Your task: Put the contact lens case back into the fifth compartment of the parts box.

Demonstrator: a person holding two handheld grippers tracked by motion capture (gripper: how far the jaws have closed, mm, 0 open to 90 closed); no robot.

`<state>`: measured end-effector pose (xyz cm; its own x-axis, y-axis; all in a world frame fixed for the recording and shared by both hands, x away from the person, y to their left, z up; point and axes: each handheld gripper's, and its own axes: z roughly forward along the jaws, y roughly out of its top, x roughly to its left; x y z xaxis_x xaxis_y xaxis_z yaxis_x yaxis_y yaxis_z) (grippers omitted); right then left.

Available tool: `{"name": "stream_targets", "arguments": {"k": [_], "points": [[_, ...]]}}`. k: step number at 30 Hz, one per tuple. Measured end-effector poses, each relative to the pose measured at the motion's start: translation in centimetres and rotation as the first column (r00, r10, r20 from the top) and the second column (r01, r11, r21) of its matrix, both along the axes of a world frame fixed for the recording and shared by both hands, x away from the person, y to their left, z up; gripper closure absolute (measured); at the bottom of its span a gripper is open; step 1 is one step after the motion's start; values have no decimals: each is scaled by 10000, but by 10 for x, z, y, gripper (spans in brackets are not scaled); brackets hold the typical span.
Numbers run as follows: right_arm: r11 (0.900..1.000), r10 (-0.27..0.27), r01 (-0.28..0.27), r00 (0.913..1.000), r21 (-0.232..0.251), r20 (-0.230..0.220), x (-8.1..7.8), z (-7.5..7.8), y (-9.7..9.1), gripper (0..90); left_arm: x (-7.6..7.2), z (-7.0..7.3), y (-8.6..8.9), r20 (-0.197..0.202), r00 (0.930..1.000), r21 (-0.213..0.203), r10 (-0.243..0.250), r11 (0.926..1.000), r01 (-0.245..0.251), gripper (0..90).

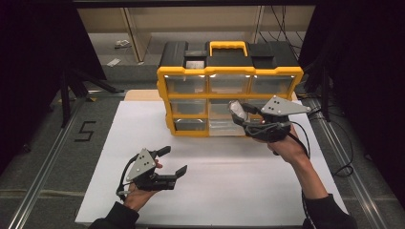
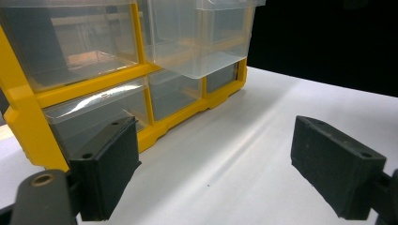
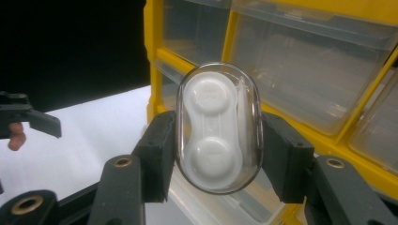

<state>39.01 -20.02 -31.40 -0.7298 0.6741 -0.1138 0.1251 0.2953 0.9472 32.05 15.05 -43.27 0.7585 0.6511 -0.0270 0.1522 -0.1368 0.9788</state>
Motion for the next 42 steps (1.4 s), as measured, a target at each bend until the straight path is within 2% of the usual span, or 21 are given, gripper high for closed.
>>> {"name": "stream_targets", "arguments": {"k": [21, 28, 42], "points": [[9987, -500, 503, 9978, 62, -428, 22, -9, 4, 496, 0, 0, 0, 3, 10000, 6, -46, 10000, 46, 152], [9976, -693, 692, 9958, -42, -606, 27, -13, 2, 496, 0, 0, -1, -13, 10000, 31, -64, 10000, 64, 152], [9952, -894, 865, 9939, -460, -651, 29, -18, 2, 495, 0, 0, -1, 29, 9999, 47, -104, 9999, 104, 152]]}}
